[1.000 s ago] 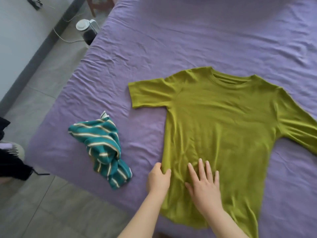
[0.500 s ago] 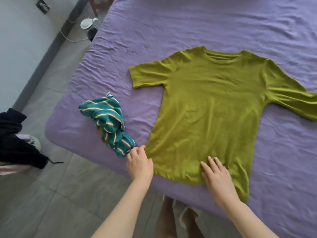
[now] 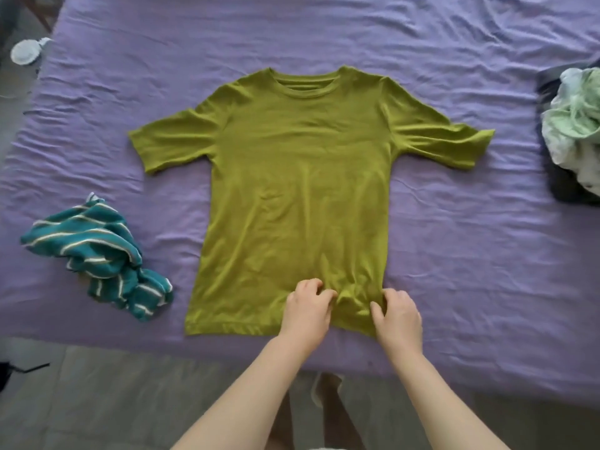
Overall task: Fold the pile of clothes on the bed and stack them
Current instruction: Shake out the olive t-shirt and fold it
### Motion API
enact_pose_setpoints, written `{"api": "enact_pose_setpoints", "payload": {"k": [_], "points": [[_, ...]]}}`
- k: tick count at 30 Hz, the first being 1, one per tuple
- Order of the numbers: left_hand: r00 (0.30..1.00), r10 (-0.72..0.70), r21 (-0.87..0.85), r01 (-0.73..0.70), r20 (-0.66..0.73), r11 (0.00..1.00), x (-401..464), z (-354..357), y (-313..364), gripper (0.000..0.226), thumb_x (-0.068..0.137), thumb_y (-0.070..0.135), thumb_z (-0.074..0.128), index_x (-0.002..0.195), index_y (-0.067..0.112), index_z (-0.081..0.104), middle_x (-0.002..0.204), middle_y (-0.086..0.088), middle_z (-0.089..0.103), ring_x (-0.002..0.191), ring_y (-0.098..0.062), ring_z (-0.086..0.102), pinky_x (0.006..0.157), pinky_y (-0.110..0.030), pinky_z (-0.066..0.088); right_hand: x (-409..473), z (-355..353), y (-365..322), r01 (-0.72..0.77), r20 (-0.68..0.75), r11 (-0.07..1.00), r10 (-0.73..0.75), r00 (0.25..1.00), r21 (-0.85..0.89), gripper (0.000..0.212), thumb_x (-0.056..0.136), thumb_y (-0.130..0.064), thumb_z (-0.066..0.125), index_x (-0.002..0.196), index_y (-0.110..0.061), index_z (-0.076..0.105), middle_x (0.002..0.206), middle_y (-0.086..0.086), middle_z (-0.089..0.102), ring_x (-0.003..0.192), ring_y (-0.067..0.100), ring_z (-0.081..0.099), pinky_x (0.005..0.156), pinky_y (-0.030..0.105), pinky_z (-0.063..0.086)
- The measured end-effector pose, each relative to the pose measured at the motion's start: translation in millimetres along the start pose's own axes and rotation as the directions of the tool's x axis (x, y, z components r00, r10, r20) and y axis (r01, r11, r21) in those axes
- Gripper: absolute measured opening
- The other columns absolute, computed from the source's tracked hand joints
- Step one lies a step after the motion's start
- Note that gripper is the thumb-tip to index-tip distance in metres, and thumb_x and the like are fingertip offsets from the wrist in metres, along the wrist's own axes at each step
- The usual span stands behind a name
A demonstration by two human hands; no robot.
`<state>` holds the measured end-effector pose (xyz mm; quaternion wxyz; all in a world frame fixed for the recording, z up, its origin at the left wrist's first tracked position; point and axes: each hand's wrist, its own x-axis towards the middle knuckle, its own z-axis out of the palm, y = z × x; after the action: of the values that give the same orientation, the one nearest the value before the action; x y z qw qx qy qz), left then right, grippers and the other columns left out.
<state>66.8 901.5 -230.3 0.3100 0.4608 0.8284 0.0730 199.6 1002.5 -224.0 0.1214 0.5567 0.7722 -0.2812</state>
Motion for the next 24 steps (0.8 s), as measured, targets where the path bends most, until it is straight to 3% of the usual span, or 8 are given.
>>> {"api": "enact_pose_setpoints", "payload": {"k": [2, 4, 8, 10, 14, 17, 19, 24], "points": [[0.998, 0.010, 0.102, -0.016, 0.063, 0.995, 2.6, -0.7, -1.8, 0.049, 0.088, 0.008, 0.051, 0.132, 0.030, 0.052, 0.149, -0.008, 0.032, 0.138, -0.022, 0.025, 0.102, -0.035, 0.032, -5.8, 0.5, 3.8, -0.008, -0.042, 0.971, 0.018, 0.999, 0.240, 0.021, 0.090, -0.011, 0.058, 0.107, 0.000, 0.054, 0.100, 0.023, 0.057, 0.098, 0.040, 0.054, 0.079, 0.043, 0.038], [0.998, 0.010, 0.154, -0.020, 0.068, 0.988, 7.0, -1.9, -1.9, 0.060, 0.085, 0.003, 0.052, 0.136, 0.035, 0.045, 0.156, -0.007, 0.019, 0.143, -0.022, 0.015, 0.107, -0.035, 0.026, -12.4, -0.9, 2.6, -0.066, -0.026, 0.917, 0.083, 0.996, 0.394, 0.021, 0.094, -0.012, 0.052, 0.111, -0.002, 0.047, 0.098, 0.027, 0.060, 0.091, 0.043, 0.056, 0.067, 0.041, 0.034], [0.993, 0.034, 0.252, -0.063, 0.117, 0.966, 22.8, -1.6, 4.5, 0.059, 0.098, 0.017, 0.045, 0.148, 0.039, 0.024, 0.161, -0.005, -0.002, 0.147, -0.024, 0.004, 0.114, -0.041, 0.023, -13.9, 0.3, 9.3, 0.021, -0.086, 0.899, 0.019, 0.996, 0.437, 0.032, 0.092, -0.011, 0.058, 0.122, -0.003, 0.049, 0.111, 0.020, 0.061, 0.099, 0.037, 0.057, 0.072, 0.037, 0.035], [0.976, -0.006, 0.336, -0.069, 0.217, 0.939, 29.0, -0.8, 6.8, 0.065, 0.099, 0.030, 0.047, 0.151, 0.038, 0.009, 0.161, -0.004, -0.013, 0.148, -0.027, -0.005, 0.115, -0.050, 0.021, -13.6, -2.0, 23.3, 0.025, -0.055, 0.918, -0.003, 0.998, 0.395, 0.037, 0.091, -0.008, 0.059, 0.126, -0.005, 0.049, 0.119, 0.015, 0.058, 0.106, 0.034, 0.055, 0.079, 0.037, 0.040], [0.933, -0.126, 0.464, -0.047, 0.336, 0.885, 33.4, -3.4, 8.9, 0.083, 0.095, 0.039, 0.053, 0.149, 0.041, -0.009, 0.156, -0.005, -0.028, 0.145, -0.034, -0.019, 0.110, -0.062, 0.020, -17.7, -9.1, 53.4, -0.080, 0.014, 0.975, 0.078, 0.997, 0.207, 0.039, 0.094, -0.017, 0.055, 0.131, -0.016, 0.046, 0.123, 0.007, 0.053, 0.103, 0.034, 0.057, 0.074, 0.041, 0.045], [0.926, -0.150, 0.459, -0.028, 0.346, 0.888, 34.4, -5.8, 17.6, 0.089, 0.089, 0.050, 0.057, 0.151, 0.038, -0.005, 0.157, -0.008, -0.025, 0.145, -0.034, -0.017, 0.112, -0.062, 0.013, -17.4, -11.8, 49.5, -0.022, -0.008, 0.998, 0.022, 1.000, 0.064, 0.042, 0.091, -0.022, 0.059, 0.132, -0.018, 0.047, 0.121, 0.004, 0.052, 0.097, 0.033, 0.059, 0.070, 0.041, 0.047], [0.944, -0.104, 0.451, -0.052, 0.314, 0.891, 35.8, -5.7, 24.0, 0.088, 0.088, 0.053, 0.057, 0.152, 0.032, 0.001, 0.158, -0.010, -0.021, 0.146, -0.031, -0.016, 0.114, -0.059, 0.005, -12.6, -9.3, 41.2, 0.071, -0.042, 0.997, -0.070, 0.997, 0.021, 0.047, 0.084, -0.016, 0.068, 0.128, -0.011, 0.054, 0.117, 0.010, 0.056, 0.099, 0.036, 0.059, 0.076, 0.044, 0.049], [0.977, 0.037, 0.351, -0.111, 0.211, 0.930, 60.5, -5.0, 31.6, 0.070, 0.096, 0.040, 0.047, 0.152, 0.031, 0.006, 0.161, -0.005, -0.013, 0.148, -0.026, -0.010, 0.117, -0.052, 0.002, 7.2, -6.8, 18.5, 0.243, -0.051, 0.966, -0.248, 0.967, -0.086, 0.051, 0.083, -0.012, 0.069, 0.132, -0.018, 0.057, 0.145, 0.016, 0.043, 0.134, 0.036, 0.040, 0.099, 0.049, 0.042]]}}
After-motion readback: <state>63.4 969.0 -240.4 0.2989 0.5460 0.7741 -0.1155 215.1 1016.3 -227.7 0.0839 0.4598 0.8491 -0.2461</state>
